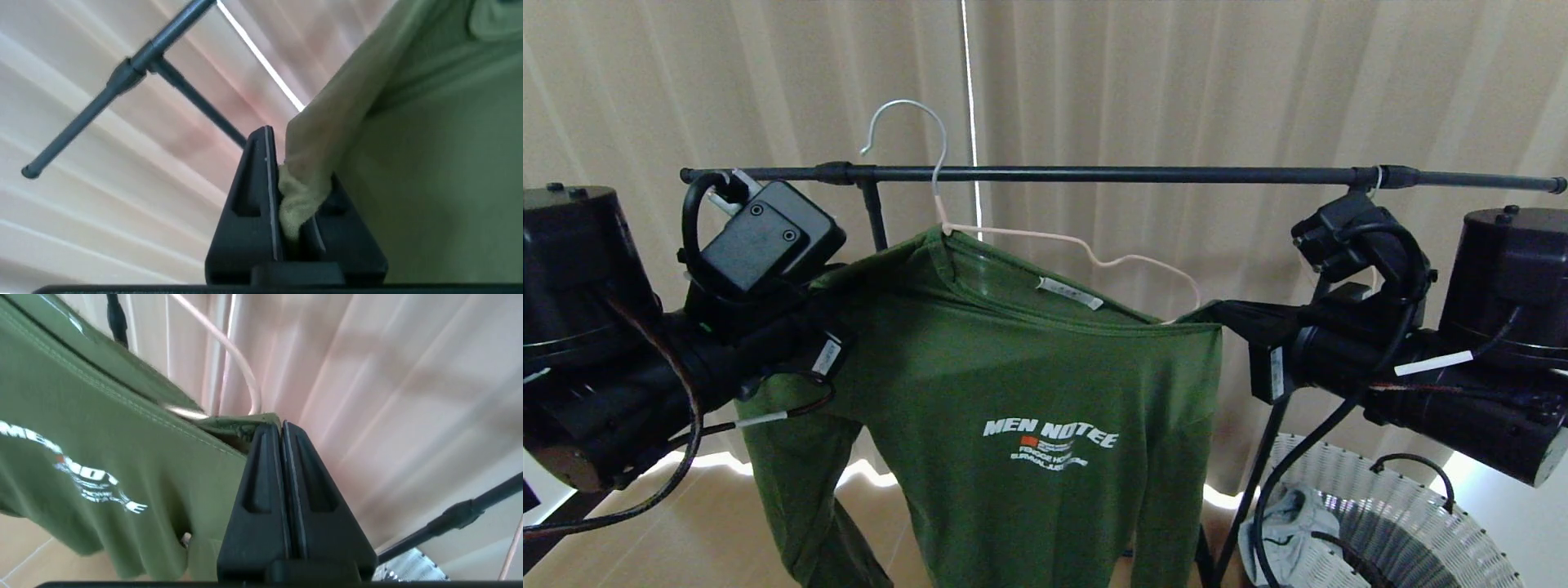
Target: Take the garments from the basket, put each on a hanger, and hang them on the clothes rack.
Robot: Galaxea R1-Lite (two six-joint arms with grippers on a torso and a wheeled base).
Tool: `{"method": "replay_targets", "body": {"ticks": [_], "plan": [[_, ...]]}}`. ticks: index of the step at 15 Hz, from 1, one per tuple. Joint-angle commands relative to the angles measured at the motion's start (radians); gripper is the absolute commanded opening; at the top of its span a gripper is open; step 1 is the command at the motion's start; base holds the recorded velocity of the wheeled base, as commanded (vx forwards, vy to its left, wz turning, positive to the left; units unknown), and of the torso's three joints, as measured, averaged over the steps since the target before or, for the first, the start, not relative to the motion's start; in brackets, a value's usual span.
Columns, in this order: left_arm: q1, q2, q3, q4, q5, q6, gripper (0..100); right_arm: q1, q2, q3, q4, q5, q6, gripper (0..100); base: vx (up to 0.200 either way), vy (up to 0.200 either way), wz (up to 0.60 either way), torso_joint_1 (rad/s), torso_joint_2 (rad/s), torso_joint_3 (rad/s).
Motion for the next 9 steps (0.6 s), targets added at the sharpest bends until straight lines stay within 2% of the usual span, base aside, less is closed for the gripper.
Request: {"method": "replay_targets", "body": {"ticks": [1, 3, 9], "plan": [[0.006, 0.003, 0.007, 0.001, 0.001, 0.001, 0, 0.0, -0.009, -0.006, 0.0, -0.001, -0.001, 0, 0.0, 0.0, 0.0, 0.0, 0.0, 0.0], [0.041, 0.0, 0.016, -0.001, 0.001, 0.027, 0, 0.0, -0.009, -0.019, 0.003, -0.001, 0.001, 0, 0.0, 0.0, 0.0, 0.0, 0.0, 0.0], [0.082, -0.005, 0.019, -0.062, 0.0, 0.018, 0, -0.052, -0.003, -0.016, 0.005, -0.001, -0.001, 0, 0.0, 0.0, 0.0, 0.0, 0.0, 0.0]]}}
